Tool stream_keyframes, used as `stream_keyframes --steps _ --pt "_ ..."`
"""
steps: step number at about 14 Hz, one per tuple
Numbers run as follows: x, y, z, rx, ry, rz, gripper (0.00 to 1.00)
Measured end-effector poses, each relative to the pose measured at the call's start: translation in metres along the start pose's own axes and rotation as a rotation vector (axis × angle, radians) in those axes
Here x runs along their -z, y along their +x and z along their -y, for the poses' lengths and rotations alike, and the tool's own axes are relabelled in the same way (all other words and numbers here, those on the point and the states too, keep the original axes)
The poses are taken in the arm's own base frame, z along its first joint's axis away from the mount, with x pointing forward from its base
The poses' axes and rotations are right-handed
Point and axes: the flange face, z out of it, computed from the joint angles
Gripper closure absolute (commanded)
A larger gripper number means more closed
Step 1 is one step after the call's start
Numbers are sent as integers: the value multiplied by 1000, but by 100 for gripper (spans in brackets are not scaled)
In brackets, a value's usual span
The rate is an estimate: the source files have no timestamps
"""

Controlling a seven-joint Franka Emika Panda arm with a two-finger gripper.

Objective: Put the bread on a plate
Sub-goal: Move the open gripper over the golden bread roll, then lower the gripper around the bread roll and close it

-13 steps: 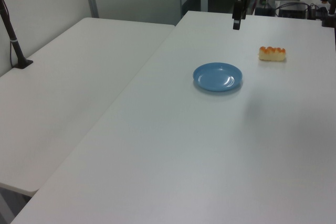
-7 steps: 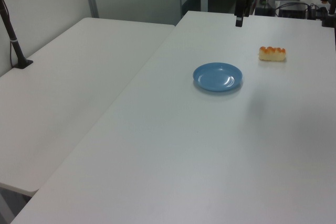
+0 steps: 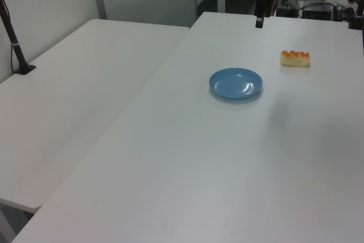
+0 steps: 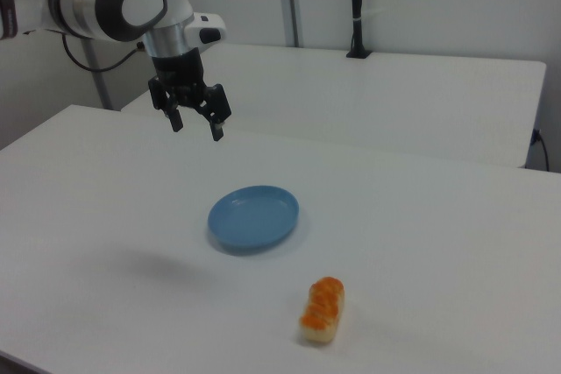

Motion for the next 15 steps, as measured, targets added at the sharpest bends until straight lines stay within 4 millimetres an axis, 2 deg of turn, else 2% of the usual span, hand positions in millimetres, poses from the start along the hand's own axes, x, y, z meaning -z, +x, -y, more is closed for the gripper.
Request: stream_keyframes --steps 3,6,8,9,11,15 --pt "1 -4 -7 34 1 29 0" --pt "-4 -6 -33 26 -2 41 0" --pt "-13 -11 -66 39 -4 59 0" --pt "-21 -16 -90 43 -3 76 0" --pt "-46 -25 -125 24 -20 72 0" --pt "-142 -41 -153 26 -107 59 0"
